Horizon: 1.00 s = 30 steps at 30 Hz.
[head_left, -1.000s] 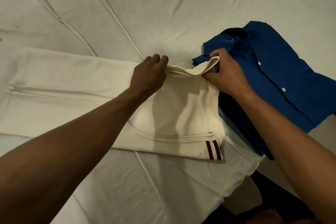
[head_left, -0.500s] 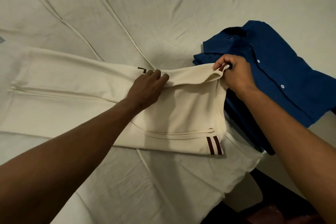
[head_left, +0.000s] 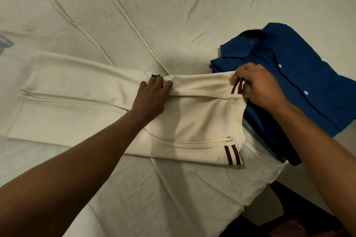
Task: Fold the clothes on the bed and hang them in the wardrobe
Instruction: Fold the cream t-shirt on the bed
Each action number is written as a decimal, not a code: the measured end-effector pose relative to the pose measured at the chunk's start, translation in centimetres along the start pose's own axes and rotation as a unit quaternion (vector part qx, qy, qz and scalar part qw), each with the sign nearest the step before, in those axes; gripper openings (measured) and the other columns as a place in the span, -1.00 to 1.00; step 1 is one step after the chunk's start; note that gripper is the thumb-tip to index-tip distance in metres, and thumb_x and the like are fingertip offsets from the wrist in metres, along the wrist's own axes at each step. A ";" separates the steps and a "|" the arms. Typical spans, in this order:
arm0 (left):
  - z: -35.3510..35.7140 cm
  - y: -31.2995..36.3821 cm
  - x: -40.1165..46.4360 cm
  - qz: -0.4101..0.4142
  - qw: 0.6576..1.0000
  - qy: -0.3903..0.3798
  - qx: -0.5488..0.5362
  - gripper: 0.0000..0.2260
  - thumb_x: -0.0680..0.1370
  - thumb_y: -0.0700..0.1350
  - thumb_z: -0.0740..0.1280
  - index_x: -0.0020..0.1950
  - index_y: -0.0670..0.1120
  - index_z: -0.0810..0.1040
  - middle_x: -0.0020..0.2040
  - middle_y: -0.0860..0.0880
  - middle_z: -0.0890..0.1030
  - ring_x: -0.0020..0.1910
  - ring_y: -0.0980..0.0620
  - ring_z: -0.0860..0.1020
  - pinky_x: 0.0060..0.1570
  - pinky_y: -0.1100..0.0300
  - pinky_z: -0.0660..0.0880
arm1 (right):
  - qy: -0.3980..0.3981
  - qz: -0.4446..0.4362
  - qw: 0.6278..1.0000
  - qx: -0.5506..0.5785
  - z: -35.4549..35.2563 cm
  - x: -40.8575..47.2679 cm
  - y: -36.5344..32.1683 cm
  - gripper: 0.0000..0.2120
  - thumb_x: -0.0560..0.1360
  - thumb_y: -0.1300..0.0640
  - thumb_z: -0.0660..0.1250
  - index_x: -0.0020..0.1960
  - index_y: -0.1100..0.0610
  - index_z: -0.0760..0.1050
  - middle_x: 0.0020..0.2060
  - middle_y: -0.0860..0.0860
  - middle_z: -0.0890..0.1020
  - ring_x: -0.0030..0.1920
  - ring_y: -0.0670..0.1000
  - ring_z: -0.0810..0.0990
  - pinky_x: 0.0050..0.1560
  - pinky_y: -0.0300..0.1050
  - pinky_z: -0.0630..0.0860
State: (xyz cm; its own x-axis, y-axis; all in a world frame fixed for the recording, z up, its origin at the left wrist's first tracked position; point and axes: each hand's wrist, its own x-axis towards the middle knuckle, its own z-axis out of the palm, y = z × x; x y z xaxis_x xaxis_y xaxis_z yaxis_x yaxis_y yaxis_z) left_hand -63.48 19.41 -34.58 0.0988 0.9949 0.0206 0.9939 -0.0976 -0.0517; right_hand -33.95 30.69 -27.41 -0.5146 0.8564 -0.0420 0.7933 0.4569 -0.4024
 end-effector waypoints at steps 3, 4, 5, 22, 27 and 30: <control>-0.3 -0.6 -0.8 -0.069 0.997 -0.010 0.027 -0.53 0.31 -0.31 0.37 0.21 -0.18 0.43 0.04 -0.23 0.48 -0.12 -0.24 0.46 -0.27 0.02 0.24 | -0.023 -0.001 0.999 0.038 -0.5 0.0 0.1 -0.55 0.39 0.50 0.22 -0.05 0.02 0.67 0.06 -0.05 0.58 0.08 0.03 0.46 0.07 0.08 0.49; -0.4 -0.9 -1.2 -0.090 0.995 -0.012 0.031 -0.53 0.31 -0.32 0.37 0.21 -0.18 0.43 0.00 -0.22 0.48 -0.14 -0.24 0.46 -0.28 0.02 0.22 | -0.024 -0.003 0.998 0.051 -0.6 0.0 0.2 -0.55 0.40 0.49 0.22 -0.05 0.01 0.68 0.05 -0.05 0.58 0.10 0.05 0.50 0.09 0.08 0.50; -0.4 -1.4 -1.5 -0.106 0.994 -0.012 0.031 -0.55 0.30 -0.33 0.38 0.17 -0.18 0.42 -0.04 -0.21 0.47 -0.16 -0.24 0.46 -0.29 0.03 0.22 | -0.023 -0.001 0.998 0.062 -0.7 -0.1 0.2 -0.56 0.42 0.49 0.23 -0.05 0.02 0.68 0.03 -0.04 0.58 0.09 0.04 0.52 0.09 0.09 0.52; -0.4 -5.4 -5.5 -0.078 0.980 -0.070 -0.166 -0.60 0.45 0.21 0.10 0.08 -0.04 0.44 -0.07 -0.04 0.48 -0.09 -0.14 0.48 -0.10 0.01 0.37 | -0.074 0.036 0.990 -0.115 -1.2 -1.8 -3.9 -0.63 0.41 -0.17 0.19 0.08 -0.07 0.62 0.46 0.03 0.36 0.48 0.16 0.20 0.38 0.28 0.18; -0.3 -7.5 -6.6 -0.102 0.982 0.029 -0.158 -0.65 0.56 0.13 0.09 0.10 -0.09 0.49 -0.10 -0.09 0.50 -0.14 -0.19 0.49 -0.18 0.06 0.29 | 0.070 -0.087 0.989 -0.101 2.1 -1.1 -8.3 -0.69 0.45 -0.03 0.20 -0.04 0.07 0.66 0.28 0.11 0.56 0.40 0.21 0.39 0.40 0.24 0.20; -0.5 -9.1 -7.3 -0.142 0.980 0.033 -0.138 -0.66 0.54 0.06 0.10 0.13 -0.11 0.50 -0.08 -0.13 0.48 -0.11 -0.23 0.48 -0.17 0.01 0.35 | 0.041 -0.168 0.983 -0.066 6.2 -0.1 -12.4 -0.76 0.43 0.09 0.27 0.00 0.11 0.64 0.18 0.13 0.62 0.30 0.22 0.50 0.29 0.22 0.38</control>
State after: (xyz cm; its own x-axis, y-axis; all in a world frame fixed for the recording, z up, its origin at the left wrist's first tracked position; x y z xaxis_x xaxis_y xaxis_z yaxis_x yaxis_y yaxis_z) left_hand -73.20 12.98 -33.78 -0.1901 0.9800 0.0593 0.9564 0.1712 0.2367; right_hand -45.75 23.44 -28.05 -0.7316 0.6653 0.1487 0.6207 0.7403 -0.2582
